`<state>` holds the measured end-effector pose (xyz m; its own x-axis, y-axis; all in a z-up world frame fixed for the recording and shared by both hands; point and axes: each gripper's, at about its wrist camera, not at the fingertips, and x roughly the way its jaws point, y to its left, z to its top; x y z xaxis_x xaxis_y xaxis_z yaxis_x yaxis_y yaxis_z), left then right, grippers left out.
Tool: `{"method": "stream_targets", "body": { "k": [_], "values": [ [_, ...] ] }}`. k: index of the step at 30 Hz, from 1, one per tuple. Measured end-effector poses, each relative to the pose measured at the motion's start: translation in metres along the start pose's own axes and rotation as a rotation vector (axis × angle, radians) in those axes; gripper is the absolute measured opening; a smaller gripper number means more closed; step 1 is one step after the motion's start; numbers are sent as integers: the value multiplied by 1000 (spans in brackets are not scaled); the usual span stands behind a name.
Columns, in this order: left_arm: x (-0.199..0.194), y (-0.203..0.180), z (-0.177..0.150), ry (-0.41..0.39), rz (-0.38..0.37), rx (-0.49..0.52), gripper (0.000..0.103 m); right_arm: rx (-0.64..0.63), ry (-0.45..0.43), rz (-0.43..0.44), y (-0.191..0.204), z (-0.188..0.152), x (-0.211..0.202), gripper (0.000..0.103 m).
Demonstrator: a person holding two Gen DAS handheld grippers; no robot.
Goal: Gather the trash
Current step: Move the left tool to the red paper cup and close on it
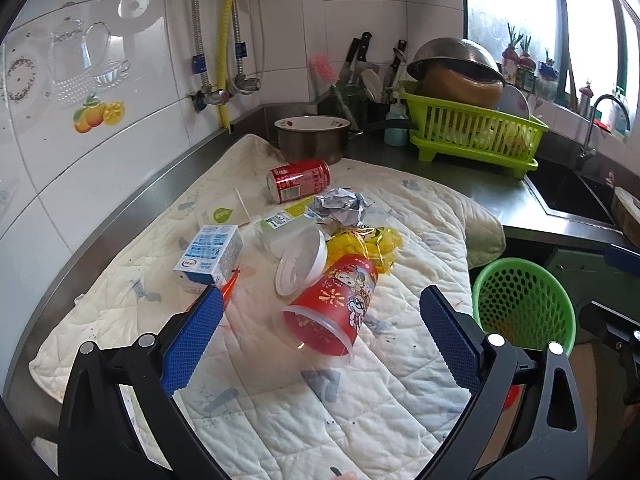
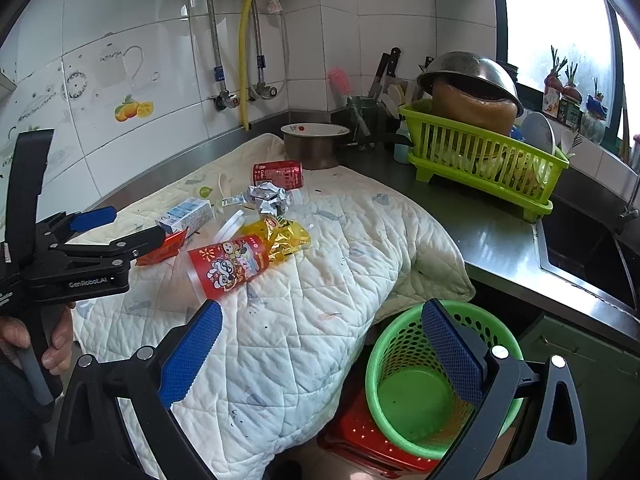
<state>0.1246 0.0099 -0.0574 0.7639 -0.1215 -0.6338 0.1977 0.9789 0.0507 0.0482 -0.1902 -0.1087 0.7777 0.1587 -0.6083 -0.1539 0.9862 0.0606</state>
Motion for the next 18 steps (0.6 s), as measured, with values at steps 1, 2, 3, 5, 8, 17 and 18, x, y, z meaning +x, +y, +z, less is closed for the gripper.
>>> {"method": "stream_targets", "body": {
  "k": [1,2,3,5,8,17,18],
  "values": [
    [7,1,1,8,-4,3,96,1,4,1,0,0,2,97],
    [17,2,2,22,-18,2,96,1,8,3,0,0,4,97],
    [24,3,3,33,-30,-2,96,2,11,4,0,1,6,97],
    [42,7,4,56,-52,-6,96,3,19,5,-1,1,10,97],
    [63,9,2,87,-82,5,96,4,29,8,0,0,15,97],
    [112,7,-9,212,-112,33,96,5,62,1,-1,-4,29,97],
    [114,6,-11,221,-115,33,96,5,64,0,-1,-4,30,97]
  ]
}}
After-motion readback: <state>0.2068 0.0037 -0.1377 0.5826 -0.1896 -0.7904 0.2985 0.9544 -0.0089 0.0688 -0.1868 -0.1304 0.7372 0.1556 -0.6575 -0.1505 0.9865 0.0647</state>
